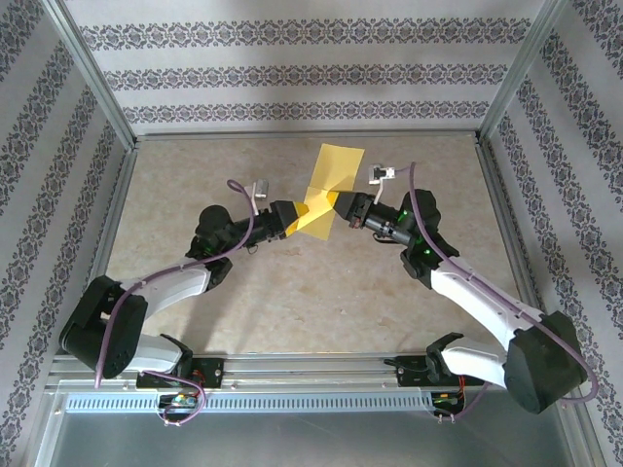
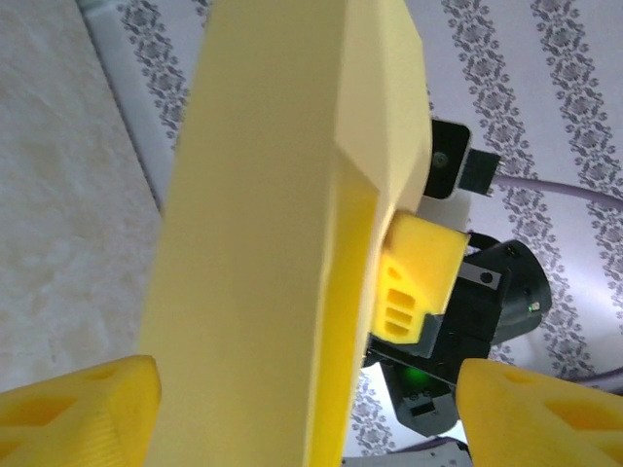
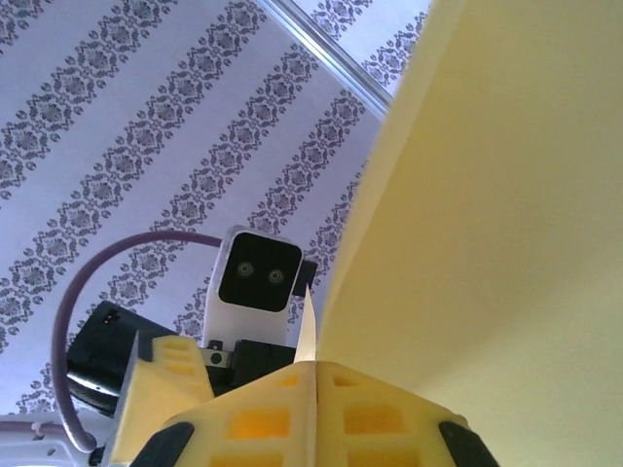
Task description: Fold a paper plane with a square sheet of paper (fold left side to right side)
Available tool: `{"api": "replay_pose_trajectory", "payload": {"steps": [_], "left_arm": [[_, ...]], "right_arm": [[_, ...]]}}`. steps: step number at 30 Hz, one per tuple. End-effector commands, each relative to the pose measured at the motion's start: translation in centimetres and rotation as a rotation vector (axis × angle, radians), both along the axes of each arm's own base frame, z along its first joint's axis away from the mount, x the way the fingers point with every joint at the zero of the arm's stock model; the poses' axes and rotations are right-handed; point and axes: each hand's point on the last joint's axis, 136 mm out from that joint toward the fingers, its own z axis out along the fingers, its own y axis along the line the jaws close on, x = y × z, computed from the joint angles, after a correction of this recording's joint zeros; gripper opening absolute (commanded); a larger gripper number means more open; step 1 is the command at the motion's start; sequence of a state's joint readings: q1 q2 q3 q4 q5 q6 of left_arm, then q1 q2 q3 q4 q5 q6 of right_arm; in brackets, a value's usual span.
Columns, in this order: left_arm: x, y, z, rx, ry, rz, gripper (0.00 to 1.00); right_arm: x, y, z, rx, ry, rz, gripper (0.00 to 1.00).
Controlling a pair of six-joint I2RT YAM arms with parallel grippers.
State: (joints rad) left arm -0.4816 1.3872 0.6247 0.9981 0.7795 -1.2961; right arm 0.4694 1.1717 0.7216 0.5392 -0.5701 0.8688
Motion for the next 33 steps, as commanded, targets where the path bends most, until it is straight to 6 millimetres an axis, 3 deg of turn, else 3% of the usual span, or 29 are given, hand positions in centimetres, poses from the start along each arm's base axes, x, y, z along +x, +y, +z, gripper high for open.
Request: {"api": "replay_pose_trajectory", "payload": {"steps": [1, 7, 17, 25, 30, 33], "left_arm": [[-1.2, -0.8, 3.8, -0.082, -0.114, -0.060, 0.74], [-1.1, -0.9, 3.3, -0.078, -0.103, -0.062, 0.49], [-0.7, -0.9, 2.5, -0.058, -0.080, -0.050, 0.22], [-0.8, -1.1, 1.7, -0.017, -0.064, -0.051, 0.07], [-0.8, -1.1, 0.9, 0.042, -0.057, -0.050, 0.03], [-0.9, -0.9, -0.2, 0.135, -0.050, -0.042, 0.01]], "right_arm": [[-0.1, 0.8, 2.3, 0.039, -0.064, 0.028, 0.00], [0.0, 1.0, 1.8, 0.041, -0.050, 0.027, 0.02], [-0.2, 0.6, 1.5, 0.044, -0.040, 0.017, 0.11], [-0.2, -0.9, 1.1, 0.036, -0.032, -0.022, 0.27], [0.0, -3.2, -0.1, -0.001, -0.019, -0.090, 0.40], [0.3, -5.1, -1.8, -0.069, 0.015, -0.169, 0.45]]}}
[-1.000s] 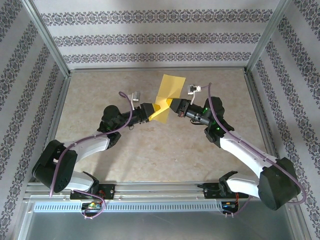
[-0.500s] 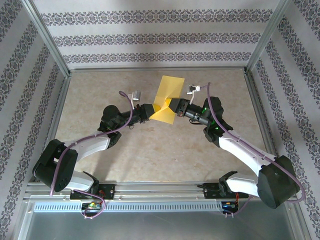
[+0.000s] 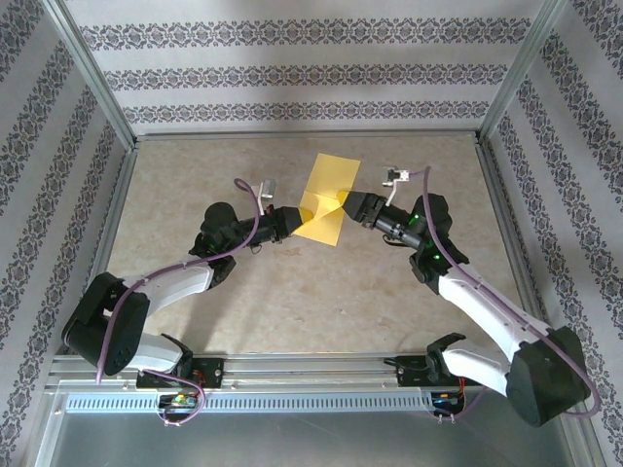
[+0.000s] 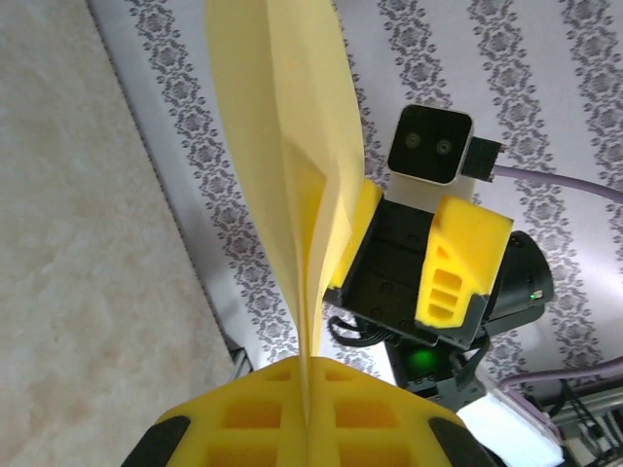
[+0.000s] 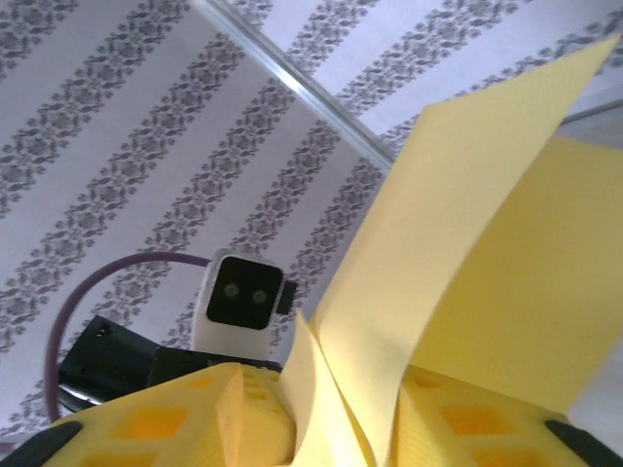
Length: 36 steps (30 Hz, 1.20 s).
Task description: Fold a paper plane with a square sheet of paper (fold left side to right side)
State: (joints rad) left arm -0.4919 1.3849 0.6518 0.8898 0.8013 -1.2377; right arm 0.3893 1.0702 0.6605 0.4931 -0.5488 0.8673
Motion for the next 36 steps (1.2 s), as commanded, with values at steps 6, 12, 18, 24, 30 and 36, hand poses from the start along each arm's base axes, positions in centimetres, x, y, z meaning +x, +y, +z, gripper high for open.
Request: {"api": "replay_pose_trajectory", "payload": {"steps": [6, 12, 18, 24, 30, 36], "left_arm": [[-1.3, 1.8, -2.3, 0.423, -0.068, 0.030, 0.00], [-2.5, 5.1, -3.7, 0.884, -0.146, 0.087, 0.00], [-2.5, 8.2, -4.6, 1.364, -0.219, 0.146, 0.00], [-1.7, 9.7, -4.5, 1.745, -0.298, 0.227, 0.00], [-1.5, 9.4, -6.9, 1.991, -0.279, 0.234, 0.00], [-2.6, 7.5, -12.3, 2.076, -0.160, 0.171, 0.00]], "right_arm": [[-0.3, -5.9, -5.3, -0.274, 0.076, -0.251, 0.56], [-0.7, -10.3, -7.9, -0.395, 0.138, -0.431, 0.66], [-1.1, -13.3, -9.6, -0.423, 0.193, -0.550, 0.79], [-1.4, -14.0, -9.6, -0.385, 0.211, -0.568, 0.98], [-1.5, -14.4, -9.8, -0.370, 0.222, -0.574, 0.98], [-1.6, -14.6, -10.0, -0.360, 0.230, -0.574, 0.98]]}}
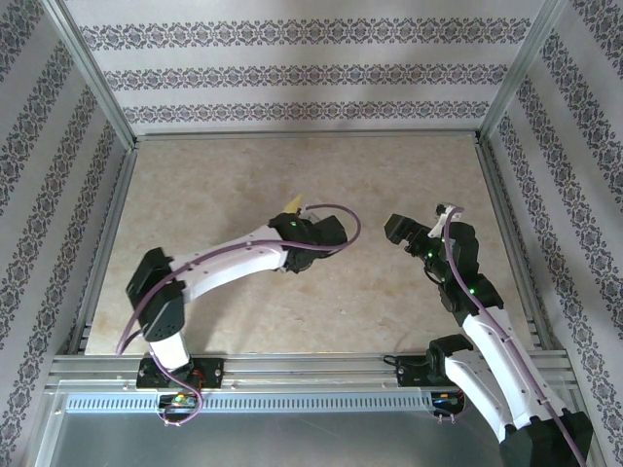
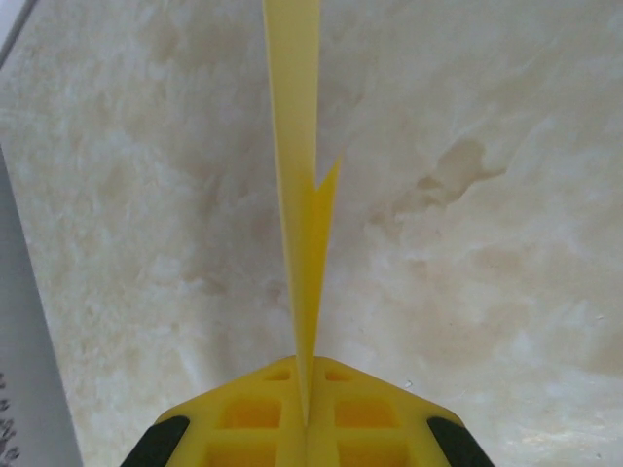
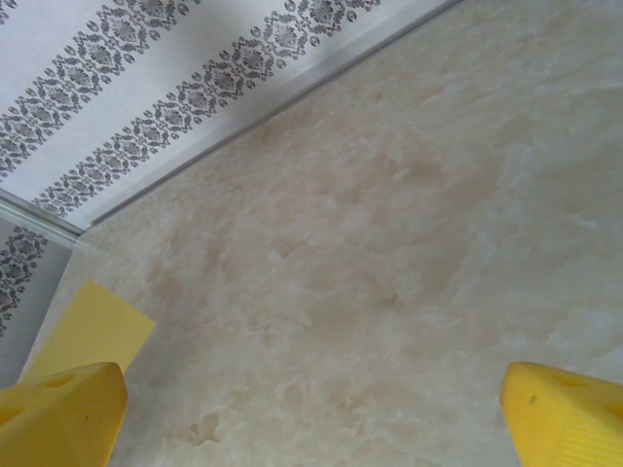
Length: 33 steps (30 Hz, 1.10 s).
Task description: Fold a paper plane with a square sheet of paper (fold left side to right side)
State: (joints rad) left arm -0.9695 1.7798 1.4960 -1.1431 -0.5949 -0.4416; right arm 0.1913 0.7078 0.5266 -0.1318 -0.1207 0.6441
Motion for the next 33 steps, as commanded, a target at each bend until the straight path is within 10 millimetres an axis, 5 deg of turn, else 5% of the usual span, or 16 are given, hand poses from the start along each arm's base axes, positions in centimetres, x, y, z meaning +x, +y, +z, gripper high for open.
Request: {"api": "replay_pose_trajectory", "payload": {"steps": [1, 8, 18, 33], "left_arm": [[-1.4, 0.2, -1.5, 0.067, 0.032, 0.060, 0.00], [-3.6, -4.1, -7.3, -0.119, 0.226, 0.091, 0.00], [-4.7, -8.3, -10.5, -0.265, 0.384, 0.096, 0.07], [-4.2, -12.2, -8.4, -0.629, 0.458, 0.084, 0.50]], "right_arm": [[-0.3, -0.2, -0.4, 0.017, 0.007, -0.006, 0.98], [-0.3, -0.3, -0.7, 0.027, 0.013, -0.005, 0.98], [-0.3, 0.0, -1.1, 0.040, 0.026, 0.010, 0.98], [0.0, 1.6, -2.3, 0.064, 0.106, 0.092, 0.98]]}}
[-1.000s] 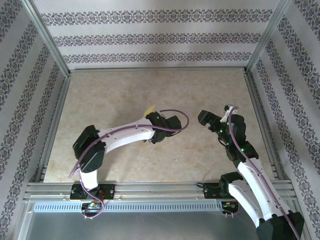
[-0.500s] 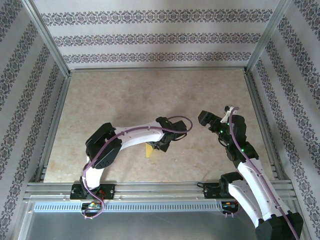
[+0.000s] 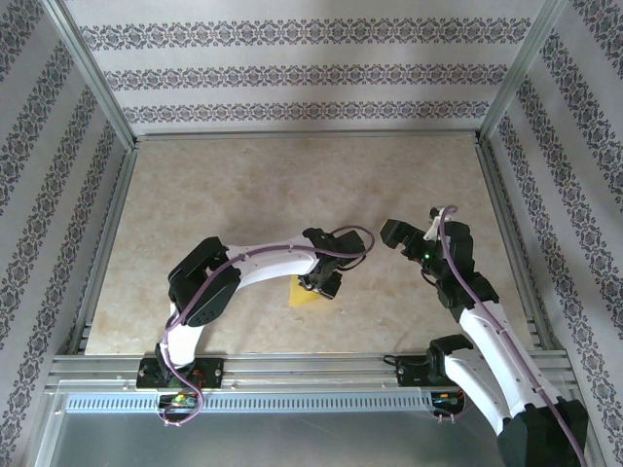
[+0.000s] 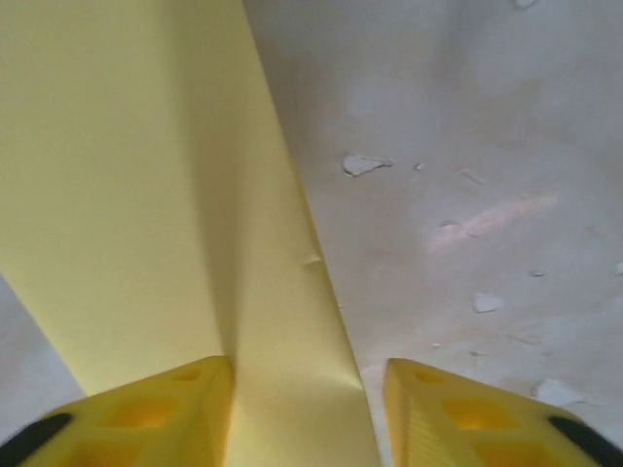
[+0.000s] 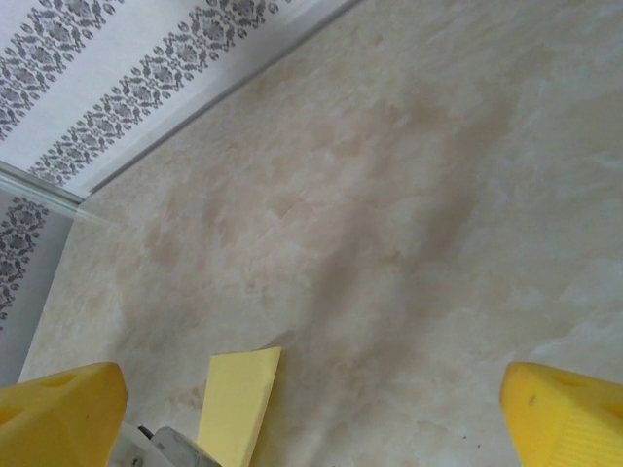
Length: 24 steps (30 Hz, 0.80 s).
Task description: Fold a paper plane with a square sheet of paper (fold left side to right side)
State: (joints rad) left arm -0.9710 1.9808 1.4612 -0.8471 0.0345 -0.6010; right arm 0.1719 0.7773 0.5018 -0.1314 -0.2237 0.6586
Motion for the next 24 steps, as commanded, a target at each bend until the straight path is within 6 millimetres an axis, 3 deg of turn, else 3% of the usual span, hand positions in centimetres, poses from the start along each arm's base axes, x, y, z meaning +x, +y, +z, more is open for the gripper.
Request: {"api": "replay_pose_trajectory", "payload": {"steps": [1, 5, 8, 12, 16, 24], "left_arm": [[0.9, -2.0, 3.0, -0.210, -0.008, 0.038, 0.51], [2.0, -3.0, 5.7, -0.415, -0.018, 0.075, 0.57], [3.0, -2.9, 7.9, -0.566, -0.037, 0.109, 0.57], [4.9, -0.8, 9.7, -0.726, -0.092, 0.197, 0.57], [6.1, 2.3, 10.1, -0.806, -0.144, 0.296, 0.57], [6.6, 7.6, 9.5, -0.839, -0.237, 0.456, 0.57]], "right_arm": [[0.2, 0.6, 0.5, 0.028, 0.014, 0.034, 0.98], [0.2, 1.7, -0.2, 0.054, 0.067, 0.088, 0.97], [0.2, 2.7, -0.8, 0.095, 0.111, 0.134, 0.91], [-0.1, 4.5, -2.2, 0.169, 0.214, 0.192, 0.69], [-0.8, 7.2, -4.3, 0.197, 0.327, 0.267, 0.49], [-3.1, 14.7, -8.9, 0.113, 0.497, 0.433, 0.07]]}}
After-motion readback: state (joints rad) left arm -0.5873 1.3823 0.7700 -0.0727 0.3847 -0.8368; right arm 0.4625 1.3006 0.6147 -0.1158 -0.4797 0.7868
